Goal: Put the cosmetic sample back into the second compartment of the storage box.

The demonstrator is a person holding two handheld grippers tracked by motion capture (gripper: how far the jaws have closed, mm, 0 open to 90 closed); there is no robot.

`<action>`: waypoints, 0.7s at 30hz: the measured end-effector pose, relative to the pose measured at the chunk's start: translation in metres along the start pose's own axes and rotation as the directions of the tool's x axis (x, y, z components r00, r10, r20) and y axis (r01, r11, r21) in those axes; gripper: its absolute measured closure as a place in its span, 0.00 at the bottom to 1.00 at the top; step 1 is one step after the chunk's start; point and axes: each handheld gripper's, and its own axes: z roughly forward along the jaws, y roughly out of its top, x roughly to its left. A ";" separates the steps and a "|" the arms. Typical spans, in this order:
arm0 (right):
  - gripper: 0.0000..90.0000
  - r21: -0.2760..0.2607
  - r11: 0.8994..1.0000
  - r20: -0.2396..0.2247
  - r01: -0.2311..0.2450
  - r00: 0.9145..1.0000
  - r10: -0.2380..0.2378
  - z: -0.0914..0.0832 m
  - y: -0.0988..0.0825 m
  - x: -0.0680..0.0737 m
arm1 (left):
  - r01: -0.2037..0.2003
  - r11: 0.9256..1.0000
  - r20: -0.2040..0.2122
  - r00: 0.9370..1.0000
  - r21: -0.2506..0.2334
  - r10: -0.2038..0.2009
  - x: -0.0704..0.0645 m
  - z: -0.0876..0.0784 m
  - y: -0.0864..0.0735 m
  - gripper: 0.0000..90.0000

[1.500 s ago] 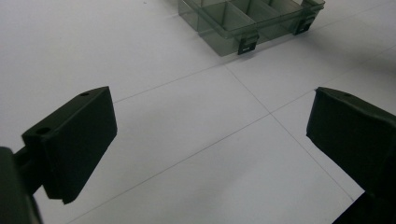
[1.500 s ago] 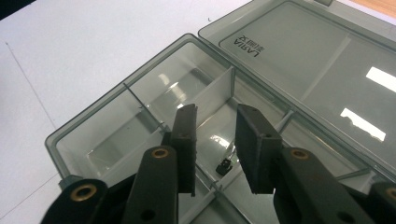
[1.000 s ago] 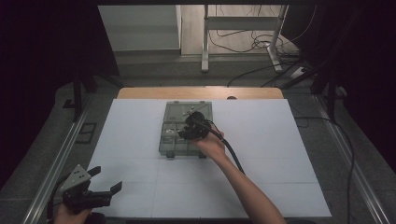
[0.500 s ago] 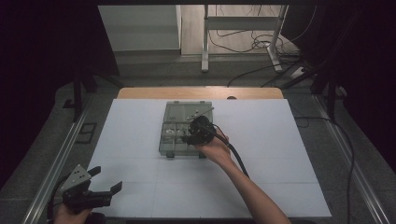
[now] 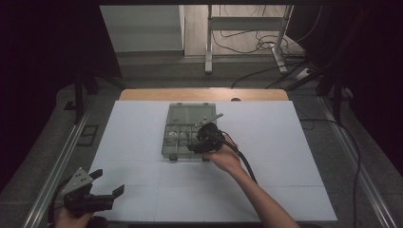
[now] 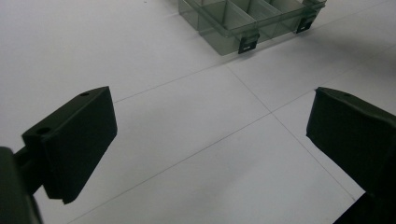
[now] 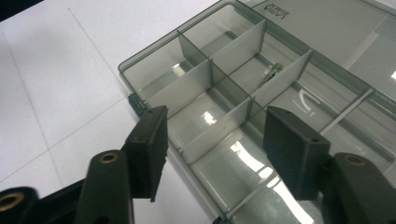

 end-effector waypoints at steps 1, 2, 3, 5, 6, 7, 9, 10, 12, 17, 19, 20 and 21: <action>0.43 0.001 1.000 -0.001 0.000 1.000 0.000 -0.001 -0.001 0.000 | 0.000 1.000 0.000 1.000 0.000 0.000 0.000 0.000 0.000 0.02; 0.41 0.001 1.000 -0.002 -0.001 1.000 0.001 -0.002 -0.001 0.001 | 0.000 1.000 0.000 1.000 0.000 0.000 0.000 0.000 0.000 0.02; 0.40 0.005 1.000 -0.004 0.001 1.000 -0.001 -0.004 -0.002 0.001 | 0.000 1.000 0.001 1.000 -0.001 0.000 0.000 0.000 0.000 0.02; 0.37 0.001 1.000 -0.007 -0.005 1.000 0.005 -0.007 -0.004 0.001 | 0.002 1.000 0.002 1.000 -0.002 -0.002 0.000 0.000 0.000 0.02; 0.36 0.002 1.000 -0.013 -0.013 1.000 0.013 -0.008 -0.005 0.001 | 0.002 1.000 0.002 1.000 -0.002 -0.002 0.000 0.000 0.000 0.02; 0.35 0.002 1.000 -0.017 -0.018 1.000 0.018 -0.010 -0.006 0.000 | 0.001 1.000 0.002 1.000 -0.001 -0.001 0.000 0.000 0.000 0.02; 0.34 0.004 1.000 -0.016 -0.018 1.000 0.018 -0.012 -0.008 0.000 | 0.000 1.000 0.001 1.000 -0.002 0.000 0.000 0.000 0.000 0.02; 0.33 0.005 1.000 -0.016 -0.017 1.000 0.017 -0.013 -0.009 -0.001 | 0.000 1.000 0.002 1.000 -0.002 0.000 0.000 0.000 0.000 0.02; 0.32 0.007 1.000 -0.020 -0.015 1.000 0.015 -0.015 -0.011 -0.002 | 0.001 1.000 0.003 1.000 -0.003 -0.001 0.000 0.000 0.000 0.02; 0.29 0.013 1.000 -0.031 -0.026 0.999 0.026 -0.020 -0.015 -0.003 | 0.002 1.000 0.004 1.000 -0.003 -0.002 0.000 0.000 0.000 0.02; 0.29 0.007 0.999 -0.047 -0.037 0.998 0.038 -0.022 -0.016 -0.004 | 0.002 1.000 0.004 1.000 -0.004 -0.002 0.000 0.000 0.000 0.02; 0.29 0.003 0.999 -0.050 -0.041 0.998 0.041 -0.024 -0.017 -0.004 | 0.001 1.000 0.004 1.000 -0.004 -0.001 0.000 0.000 0.000 0.02; 0.29 -0.001 0.999 -0.050 -0.043 0.998 0.043 -0.025 -0.017 -0.003 | 0.001 1.000 0.004 1.000 -0.004 -0.001 0.000 0.000 0.000 0.02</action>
